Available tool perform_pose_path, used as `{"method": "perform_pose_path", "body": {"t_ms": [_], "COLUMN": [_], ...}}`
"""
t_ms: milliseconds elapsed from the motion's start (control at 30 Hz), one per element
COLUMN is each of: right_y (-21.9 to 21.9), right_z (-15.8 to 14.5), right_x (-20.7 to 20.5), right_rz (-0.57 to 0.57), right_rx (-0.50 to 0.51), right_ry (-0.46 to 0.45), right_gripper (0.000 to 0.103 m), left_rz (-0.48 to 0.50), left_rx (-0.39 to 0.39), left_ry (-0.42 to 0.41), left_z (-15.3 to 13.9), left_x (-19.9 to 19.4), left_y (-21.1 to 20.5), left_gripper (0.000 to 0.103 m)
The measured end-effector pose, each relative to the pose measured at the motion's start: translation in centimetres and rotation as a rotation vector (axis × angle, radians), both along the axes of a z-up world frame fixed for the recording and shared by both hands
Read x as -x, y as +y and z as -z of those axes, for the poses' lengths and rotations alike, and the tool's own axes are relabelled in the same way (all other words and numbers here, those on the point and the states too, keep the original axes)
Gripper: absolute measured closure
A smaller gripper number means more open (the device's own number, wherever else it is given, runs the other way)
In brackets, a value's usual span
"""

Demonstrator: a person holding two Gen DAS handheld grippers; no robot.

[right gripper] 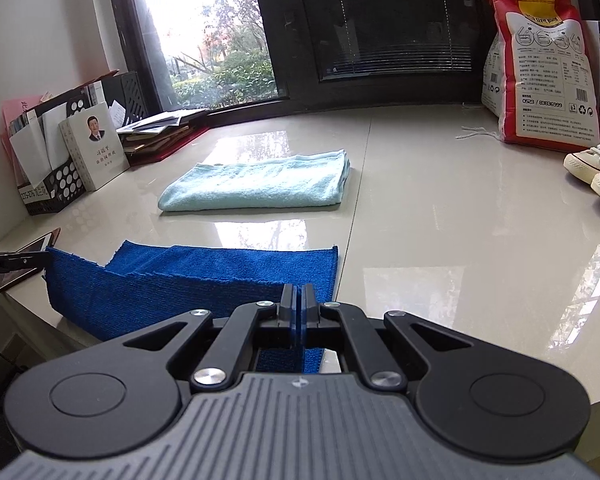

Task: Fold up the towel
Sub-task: 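Lower the stretched towel onto the table with both grippers, laying it flat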

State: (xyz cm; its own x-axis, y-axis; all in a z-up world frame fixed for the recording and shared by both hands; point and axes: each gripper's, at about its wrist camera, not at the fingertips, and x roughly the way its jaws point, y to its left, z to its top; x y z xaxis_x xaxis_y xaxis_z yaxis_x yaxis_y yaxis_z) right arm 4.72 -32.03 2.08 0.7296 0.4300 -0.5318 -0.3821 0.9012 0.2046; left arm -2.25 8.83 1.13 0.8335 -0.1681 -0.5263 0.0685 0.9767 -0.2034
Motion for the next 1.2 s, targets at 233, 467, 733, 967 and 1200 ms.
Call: {"method": "perform_pose_path", "body": {"t_ms": [233, 467, 733, 967, 1200], "right_y": [0.7, 1.4, 2.3, 3.0, 3.5], "right_z": [0.4, 0.7, 1.5, 2.5, 3.3], "right_x": [-2.5, -5.3, -8.2, -10.3, -11.8], "right_rz": [0.004, 0.003, -0.008, -0.025, -0.034], "right_rx": [0.023, 0.046, 0.077, 0.097, 0.109], "right_ry": [-0.003, -0.003, 0.011, 0.037, 0.060], "right_gripper": [0.101, 0.101, 0.101, 0.101, 0.101], "left_rz": [-0.011, -0.023, -0.028, -0.030, -0.039], "left_rx": [-0.009, -0.006, -0.014, -0.033, -0.034], "left_ry": [0.018, 0.042, 0.057, 0.087, 0.116], "left_z": [0.5, 1.1, 1.4, 2.0, 2.9], "left_x": [-2.7, -5.2, -7.7, -9.2, -10.0], "left_y": [0.2, 0.7, 0.9, 1.1, 1.4], "left_gripper": [0.100, 0.100, 0.100, 0.100, 0.100]}}
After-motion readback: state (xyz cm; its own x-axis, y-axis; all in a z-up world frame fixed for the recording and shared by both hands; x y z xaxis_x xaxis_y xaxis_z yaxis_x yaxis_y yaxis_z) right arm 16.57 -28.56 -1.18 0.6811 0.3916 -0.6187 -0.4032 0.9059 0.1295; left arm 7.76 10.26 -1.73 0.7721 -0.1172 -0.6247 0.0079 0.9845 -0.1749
